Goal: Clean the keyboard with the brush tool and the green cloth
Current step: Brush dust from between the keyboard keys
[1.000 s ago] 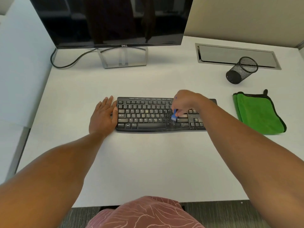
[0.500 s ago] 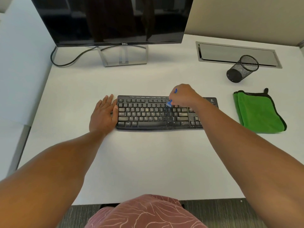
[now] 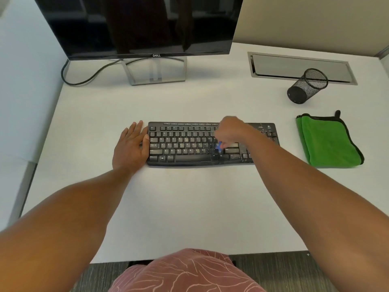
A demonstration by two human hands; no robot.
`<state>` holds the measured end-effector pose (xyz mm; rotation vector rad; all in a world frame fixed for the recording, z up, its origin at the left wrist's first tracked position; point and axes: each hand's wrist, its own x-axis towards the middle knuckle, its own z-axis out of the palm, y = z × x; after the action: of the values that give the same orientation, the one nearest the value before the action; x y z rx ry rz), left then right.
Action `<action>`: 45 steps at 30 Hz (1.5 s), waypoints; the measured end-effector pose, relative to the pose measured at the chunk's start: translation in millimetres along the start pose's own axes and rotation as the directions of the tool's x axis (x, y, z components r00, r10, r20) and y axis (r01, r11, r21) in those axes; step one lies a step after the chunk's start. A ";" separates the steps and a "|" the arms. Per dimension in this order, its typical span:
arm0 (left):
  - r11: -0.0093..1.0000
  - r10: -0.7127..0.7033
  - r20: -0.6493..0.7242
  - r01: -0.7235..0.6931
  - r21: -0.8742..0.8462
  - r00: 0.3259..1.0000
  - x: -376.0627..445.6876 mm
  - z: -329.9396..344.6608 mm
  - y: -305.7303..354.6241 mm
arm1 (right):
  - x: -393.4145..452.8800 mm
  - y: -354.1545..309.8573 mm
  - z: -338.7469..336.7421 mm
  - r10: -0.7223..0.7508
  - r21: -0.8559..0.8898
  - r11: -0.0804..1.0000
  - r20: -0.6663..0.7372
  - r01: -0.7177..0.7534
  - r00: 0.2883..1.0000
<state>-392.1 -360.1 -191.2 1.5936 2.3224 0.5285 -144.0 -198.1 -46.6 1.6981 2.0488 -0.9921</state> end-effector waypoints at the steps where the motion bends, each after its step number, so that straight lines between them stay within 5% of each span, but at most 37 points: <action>1: 1.000 -0.002 -0.001 0.002 -0.002 1.000 -0.2 0.1 -0.3 | -1.3 1.1 2.9 0.019 -0.002 1.000 0.045 -0.018 0.999; 3: 1.000 -0.005 0.002 0.005 -0.002 1.000 -0.1 0.4 -0.4 | -1.4 2.4 5.5 0.020 0.053 0.998 0.072 -0.024 0.997; 9: 1.000 -0.010 0.006 0.010 0.001 1.000 -0.1 -0.4 0.6 | 5.4 -3.3 -0.2 -0.041 0.090 0.994 -0.183 0.059 0.982; 13: 1.000 -0.009 0.007 0.009 0.002 1.000 -0.1 0.3 0.2 | -1.3 -0.3 9.9 -0.051 -0.082 0.995 0.064 0.056 0.997; 16: 1.000 -0.001 0.008 0.001 0.008 1.000 0.3 0.5 -1.8 | -9.2 -5.4 2.2 -0.025 -0.054 0.998 0.187 0.036 0.982; 21: 1.000 0.001 0.004 -0.001 0.006 1.000 0.0 -0.8 0.3 | -3.3 -8.6 3.6 -0.025 -0.001 1.000 0.054 0.026 0.998; 23: 1.000 -0.001 0.009 0.001 0.012 1.000 -0.6 -1.3 1.3 | 0.5 -6.0 3.3 -0.026 -0.110 0.993 0.039 0.030 0.999; 26: 1.000 -0.005 0.012 0.005 0.009 1.000 -0.5 -2.2 2.1 | -8.8 -6.1 0.2 0.002 -0.161 0.986 0.195 0.030 0.981; 28: 1.000 -0.009 0.010 0.009 0.009 1.000 -0.2 -2.2 2.6 | -6.9 -9.0 -4.0 0.006 -0.216 0.976 0.162 0.029 0.987; 32: 1.000 -0.008 0.008 0.008 0.007 1.000 -0.4 -2.5 2.5 | -2.4 -8.9 3.3 -0.009 0.159 0.987 -0.003 0.010 1.000; 34: 1.000 -0.008 0.009 0.008 0.005 1.000 -0.3 -2.5 2.5 | -0.2 -3.3 7.0 0.029 0.151 0.988 0.003 -0.029 1.000; 38: 1.000 -0.006 0.009 0.006 0.004 1.000 -1.0 -2.3 2.6 | -5.1 -2.2 8.3 -0.018 0.038 0.999 0.158 0.013 0.987; 42: 1.000 -0.004 0.009 0.004 0.007 1.000 0.0 -1.2 1.5 | -3.1 -8.8 -0.7 -0.089 -0.237 0.966 0.086 0.107 0.992; 45: 1.000 -0.001 0.009 0.001 0.004 1.000 -0.3 -2.0 2.0 | -3.6 -3.2 0.9 -0.045 -0.194 0.978 0.170 0.078 0.984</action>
<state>-391.2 -360.0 -188.5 1.5934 2.3192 0.5151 -146.3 -201.5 -44.0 1.4114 2.0284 -0.8795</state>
